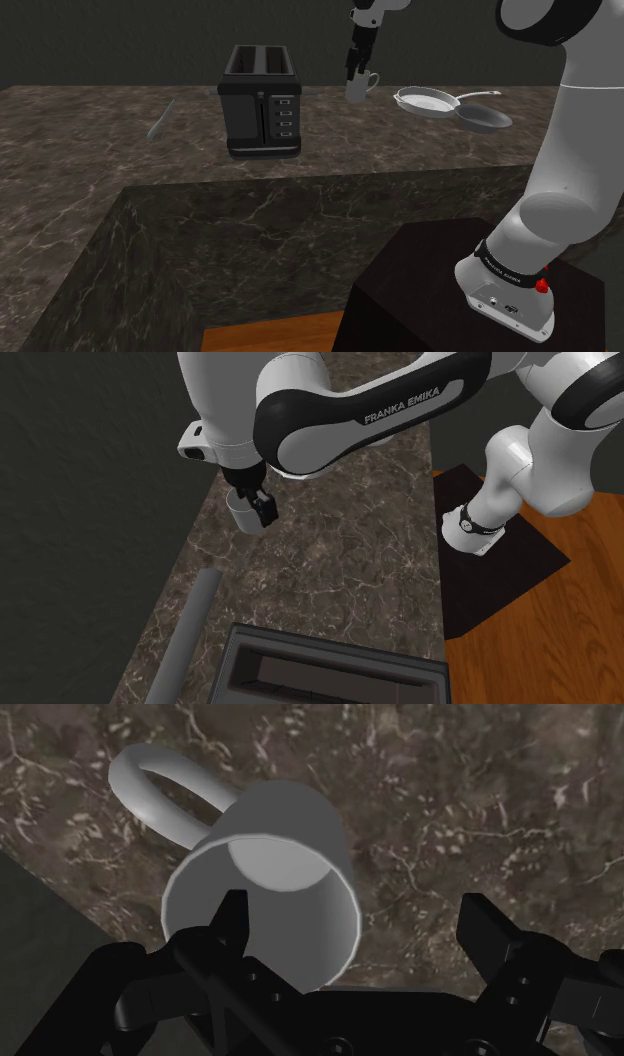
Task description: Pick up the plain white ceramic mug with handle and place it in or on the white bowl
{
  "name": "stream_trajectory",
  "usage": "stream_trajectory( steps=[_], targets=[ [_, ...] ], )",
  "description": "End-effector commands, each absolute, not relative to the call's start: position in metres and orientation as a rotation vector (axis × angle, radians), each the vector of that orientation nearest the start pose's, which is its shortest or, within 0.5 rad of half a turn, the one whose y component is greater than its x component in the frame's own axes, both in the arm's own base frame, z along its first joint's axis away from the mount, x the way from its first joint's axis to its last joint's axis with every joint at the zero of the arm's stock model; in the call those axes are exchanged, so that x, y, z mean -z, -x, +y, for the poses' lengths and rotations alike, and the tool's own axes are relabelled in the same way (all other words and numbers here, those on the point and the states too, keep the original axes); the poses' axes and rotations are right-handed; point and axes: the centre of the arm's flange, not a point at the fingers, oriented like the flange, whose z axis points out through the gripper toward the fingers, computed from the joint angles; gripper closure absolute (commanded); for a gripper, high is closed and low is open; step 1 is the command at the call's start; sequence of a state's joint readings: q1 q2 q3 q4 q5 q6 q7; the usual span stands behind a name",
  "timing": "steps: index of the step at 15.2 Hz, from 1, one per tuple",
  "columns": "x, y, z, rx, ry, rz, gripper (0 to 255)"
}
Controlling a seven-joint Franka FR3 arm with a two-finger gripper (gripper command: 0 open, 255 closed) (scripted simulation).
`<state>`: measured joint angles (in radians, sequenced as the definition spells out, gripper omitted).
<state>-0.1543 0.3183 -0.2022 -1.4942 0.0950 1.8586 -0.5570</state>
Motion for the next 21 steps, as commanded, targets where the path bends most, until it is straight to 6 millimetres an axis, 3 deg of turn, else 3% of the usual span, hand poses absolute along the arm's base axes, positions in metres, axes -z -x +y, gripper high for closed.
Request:
stream_trajectory(
  steps=[1, 2, 3, 12, 21],
  targets=[
    [-0.496, -0.628, -0.208, 0.095, 3.123, -0.294, 0],
    [-0.496, -0.628, -0.208, 0.094, 3.123, -0.294, 0],
    [-0.496, -0.628, -0.208, 0.094, 3.123, -0.294, 255],
    [-0.496, -0.628, -0.208, 0.095, 3.123, -0.294, 255],
    [-0.544, -0.628, -0.208, 0.095, 3.123, -0.294, 255]
  ],
)
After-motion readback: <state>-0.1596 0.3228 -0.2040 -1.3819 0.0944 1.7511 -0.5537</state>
